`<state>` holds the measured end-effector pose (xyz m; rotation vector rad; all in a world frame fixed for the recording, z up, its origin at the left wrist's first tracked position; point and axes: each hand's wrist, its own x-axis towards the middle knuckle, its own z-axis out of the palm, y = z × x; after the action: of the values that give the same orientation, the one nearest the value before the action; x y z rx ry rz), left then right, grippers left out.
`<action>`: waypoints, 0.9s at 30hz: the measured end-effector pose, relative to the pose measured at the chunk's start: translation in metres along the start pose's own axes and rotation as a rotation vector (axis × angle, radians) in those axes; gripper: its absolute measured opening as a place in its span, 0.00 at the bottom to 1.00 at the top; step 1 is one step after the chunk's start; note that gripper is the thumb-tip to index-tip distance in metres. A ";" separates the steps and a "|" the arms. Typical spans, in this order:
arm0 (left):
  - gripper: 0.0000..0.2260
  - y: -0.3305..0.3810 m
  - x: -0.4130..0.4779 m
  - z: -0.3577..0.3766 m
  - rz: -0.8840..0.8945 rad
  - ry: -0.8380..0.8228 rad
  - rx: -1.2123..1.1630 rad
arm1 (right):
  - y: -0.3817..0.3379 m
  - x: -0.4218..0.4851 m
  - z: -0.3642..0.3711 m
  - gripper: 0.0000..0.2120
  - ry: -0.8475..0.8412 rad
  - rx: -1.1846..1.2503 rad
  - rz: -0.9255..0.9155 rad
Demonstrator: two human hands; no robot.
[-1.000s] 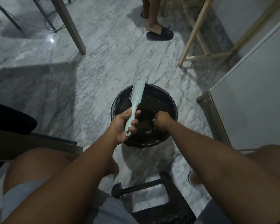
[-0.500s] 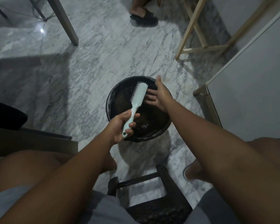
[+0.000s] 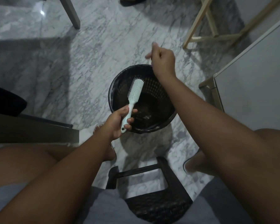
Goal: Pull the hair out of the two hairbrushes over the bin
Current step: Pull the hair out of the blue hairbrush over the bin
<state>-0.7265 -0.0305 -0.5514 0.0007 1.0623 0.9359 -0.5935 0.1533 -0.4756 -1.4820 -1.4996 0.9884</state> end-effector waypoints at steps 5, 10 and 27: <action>0.18 0.001 0.002 0.000 0.005 -0.025 -0.013 | 0.008 0.012 0.002 0.09 0.043 0.073 0.069; 0.15 0.006 -0.001 0.006 -0.005 -0.107 -0.009 | 0.031 -0.010 0.015 0.25 -0.459 0.098 0.509; 0.17 0.005 0.001 0.000 0.047 -0.049 0.059 | 0.068 -0.015 0.011 0.36 -0.315 -0.815 0.014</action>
<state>-0.7292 -0.0263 -0.5500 0.0970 1.0475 0.9420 -0.5770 0.1392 -0.5431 -1.9372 -2.2942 0.6506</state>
